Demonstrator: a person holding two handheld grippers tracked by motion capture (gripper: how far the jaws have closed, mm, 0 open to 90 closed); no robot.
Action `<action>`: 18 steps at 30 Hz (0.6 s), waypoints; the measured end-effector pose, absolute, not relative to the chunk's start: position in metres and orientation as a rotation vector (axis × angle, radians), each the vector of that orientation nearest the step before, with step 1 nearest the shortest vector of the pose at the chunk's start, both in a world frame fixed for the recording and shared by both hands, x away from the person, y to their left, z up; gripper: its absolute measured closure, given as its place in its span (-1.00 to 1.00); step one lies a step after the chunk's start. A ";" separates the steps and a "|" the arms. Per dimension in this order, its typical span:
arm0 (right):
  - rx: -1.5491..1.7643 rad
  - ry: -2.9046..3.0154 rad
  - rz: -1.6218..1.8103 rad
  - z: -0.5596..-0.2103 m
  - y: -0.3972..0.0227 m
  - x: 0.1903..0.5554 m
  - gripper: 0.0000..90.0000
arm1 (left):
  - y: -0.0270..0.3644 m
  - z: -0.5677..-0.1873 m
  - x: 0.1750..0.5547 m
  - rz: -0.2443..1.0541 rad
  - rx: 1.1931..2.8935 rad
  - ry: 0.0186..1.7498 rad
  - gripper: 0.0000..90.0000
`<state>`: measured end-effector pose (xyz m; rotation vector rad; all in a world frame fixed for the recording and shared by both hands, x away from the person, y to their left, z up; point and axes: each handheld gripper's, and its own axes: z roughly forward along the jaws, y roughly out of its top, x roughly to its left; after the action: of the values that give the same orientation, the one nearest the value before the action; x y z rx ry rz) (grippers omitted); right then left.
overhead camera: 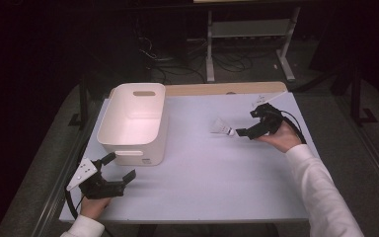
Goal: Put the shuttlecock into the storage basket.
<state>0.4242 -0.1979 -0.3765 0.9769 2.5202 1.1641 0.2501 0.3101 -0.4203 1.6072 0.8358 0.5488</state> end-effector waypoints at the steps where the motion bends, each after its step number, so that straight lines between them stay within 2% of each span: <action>1: 0.975 2.525 1.153 -0.376 -0.197 0.425 -1.00 | 0.310 -0.420 0.250 0.548 1.606 0.835 -1.00; 18: 0.959 2.583 1.100 -0.389 -0.184 0.449 -1.00 | 0.310 -0.420 0.250 0.543 1.607 0.835 -1.00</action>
<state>0.4492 -0.1844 -0.3885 0.9589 2.5828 1.0996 0.2499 0.3097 -0.4203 1.6065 0.8347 0.5433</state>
